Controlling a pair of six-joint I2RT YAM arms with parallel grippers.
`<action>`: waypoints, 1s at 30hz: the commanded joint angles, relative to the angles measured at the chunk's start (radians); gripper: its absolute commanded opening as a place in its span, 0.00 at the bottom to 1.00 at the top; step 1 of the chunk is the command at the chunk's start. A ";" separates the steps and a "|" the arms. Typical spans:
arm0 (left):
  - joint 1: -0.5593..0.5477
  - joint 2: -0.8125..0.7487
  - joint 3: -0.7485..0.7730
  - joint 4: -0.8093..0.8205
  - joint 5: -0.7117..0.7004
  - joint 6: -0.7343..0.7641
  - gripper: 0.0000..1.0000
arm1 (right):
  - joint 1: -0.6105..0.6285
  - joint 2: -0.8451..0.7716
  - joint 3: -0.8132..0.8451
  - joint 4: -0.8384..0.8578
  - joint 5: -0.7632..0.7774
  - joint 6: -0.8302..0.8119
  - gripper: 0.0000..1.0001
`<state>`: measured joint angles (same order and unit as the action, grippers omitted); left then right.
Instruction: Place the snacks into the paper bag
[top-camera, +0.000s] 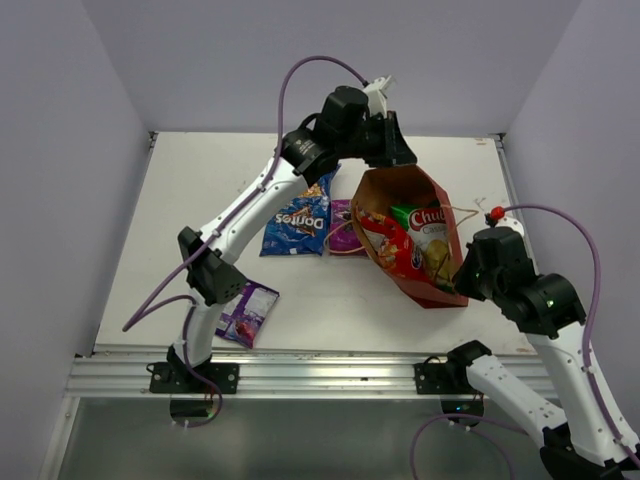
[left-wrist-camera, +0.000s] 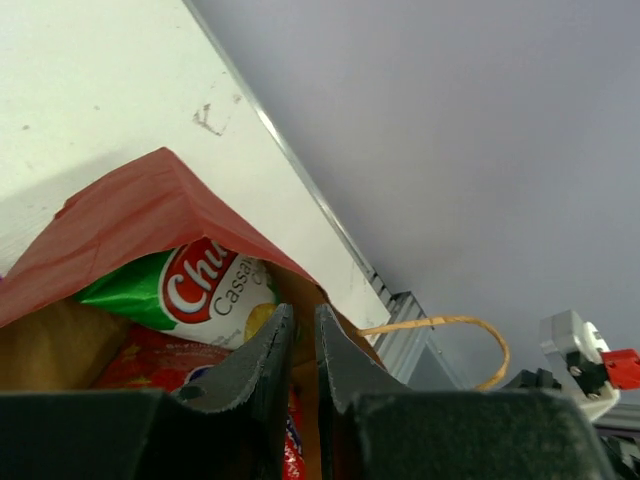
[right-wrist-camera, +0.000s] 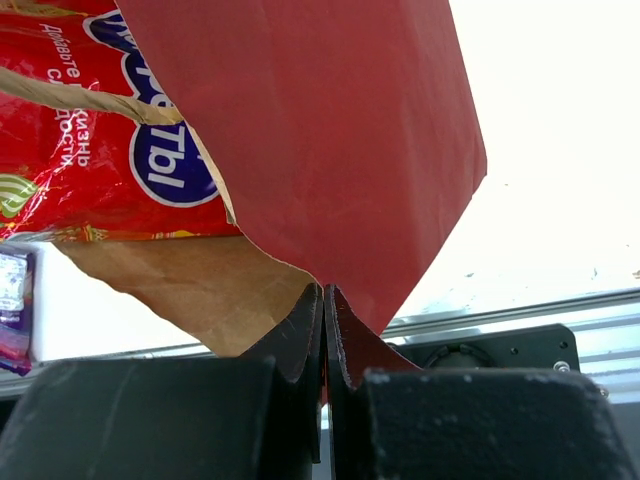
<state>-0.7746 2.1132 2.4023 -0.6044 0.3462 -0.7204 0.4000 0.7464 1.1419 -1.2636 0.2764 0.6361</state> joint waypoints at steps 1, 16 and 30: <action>0.001 -0.030 0.034 -0.093 -0.099 0.062 0.18 | 0.000 0.014 -0.011 0.009 0.017 0.007 0.00; 0.040 -0.423 -0.571 -0.155 -0.379 0.056 0.41 | 0.000 0.010 -0.010 0.020 0.017 0.016 0.00; 0.011 -0.427 -0.772 -0.055 -0.233 0.013 0.39 | 0.000 0.008 -0.005 0.015 0.015 0.025 0.00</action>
<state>-0.7475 1.6901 1.6344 -0.7341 0.0689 -0.6930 0.4000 0.7567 1.1400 -1.2427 0.2752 0.6472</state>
